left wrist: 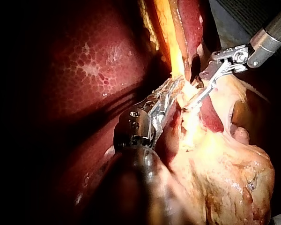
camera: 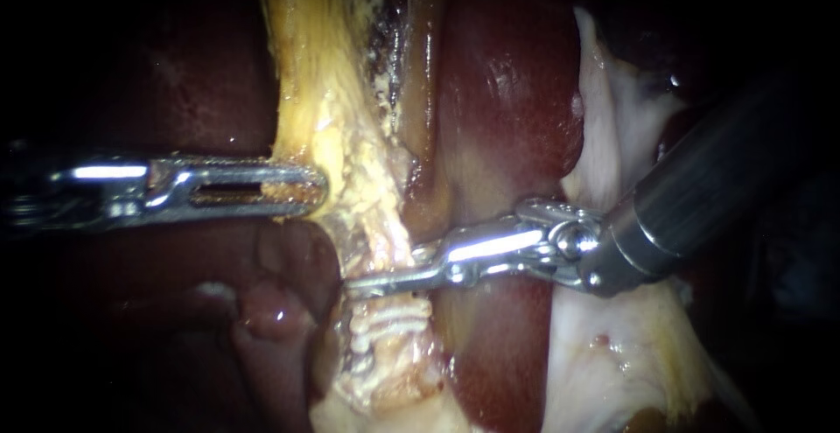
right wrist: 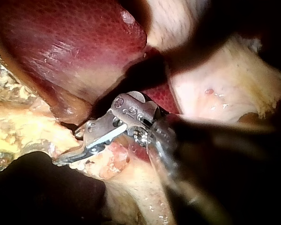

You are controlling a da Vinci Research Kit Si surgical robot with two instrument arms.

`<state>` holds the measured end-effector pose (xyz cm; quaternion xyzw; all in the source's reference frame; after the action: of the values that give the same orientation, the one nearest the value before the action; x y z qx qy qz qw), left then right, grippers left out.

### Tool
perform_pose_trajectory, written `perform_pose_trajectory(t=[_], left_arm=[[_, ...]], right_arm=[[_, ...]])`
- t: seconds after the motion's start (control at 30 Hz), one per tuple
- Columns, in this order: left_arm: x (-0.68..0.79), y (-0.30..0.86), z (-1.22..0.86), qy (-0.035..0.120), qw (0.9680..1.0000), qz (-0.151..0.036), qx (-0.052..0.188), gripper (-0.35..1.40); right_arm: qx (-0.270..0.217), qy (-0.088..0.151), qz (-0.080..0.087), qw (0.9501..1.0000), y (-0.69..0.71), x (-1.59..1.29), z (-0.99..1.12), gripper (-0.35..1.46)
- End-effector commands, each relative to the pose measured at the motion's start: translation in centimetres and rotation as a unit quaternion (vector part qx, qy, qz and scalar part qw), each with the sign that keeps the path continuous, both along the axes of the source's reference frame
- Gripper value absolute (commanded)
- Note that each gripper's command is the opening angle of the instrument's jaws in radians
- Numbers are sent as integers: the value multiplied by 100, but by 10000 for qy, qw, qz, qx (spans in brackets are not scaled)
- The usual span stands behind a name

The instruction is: Going back third clip left tube

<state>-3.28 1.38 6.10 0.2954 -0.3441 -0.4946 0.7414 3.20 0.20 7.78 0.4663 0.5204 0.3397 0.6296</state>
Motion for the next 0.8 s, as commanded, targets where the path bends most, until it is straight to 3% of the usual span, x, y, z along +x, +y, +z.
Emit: perform_pose_trajectory(t=[0.03, 0.27, 0.37, 0.47, 0.67, 0.8], left_arm=[[0, 0, -1, 3, 10000, -4, 1, -35], [0, 0, 0, 4, 10000, -5, 0, -35], [0, 0, 0, 4, 10000, -5, 0, -35], [0, 0, -1, 4, 10000, -4, 0, -35], [0, -1, -2, 5, 10000, -6, 0, -35], [0, -1, -2, 4, 10000, -6, 0, -35]], right_arm=[[5, 13, -19, 10000, -1, 1, 0, -35], [3, 59, -97, 9999, -4, 2, 5, -35], [-193, 88, -104, 9997, -9, 7, 10, 23], [-425, 72, -35, 9991, -11, 12, 14, 52], [-1249, 66, 108, 9921, -15, 4, 14, 60], [-1594, 258, -64, 9869, -17, -9, 11, 60]])
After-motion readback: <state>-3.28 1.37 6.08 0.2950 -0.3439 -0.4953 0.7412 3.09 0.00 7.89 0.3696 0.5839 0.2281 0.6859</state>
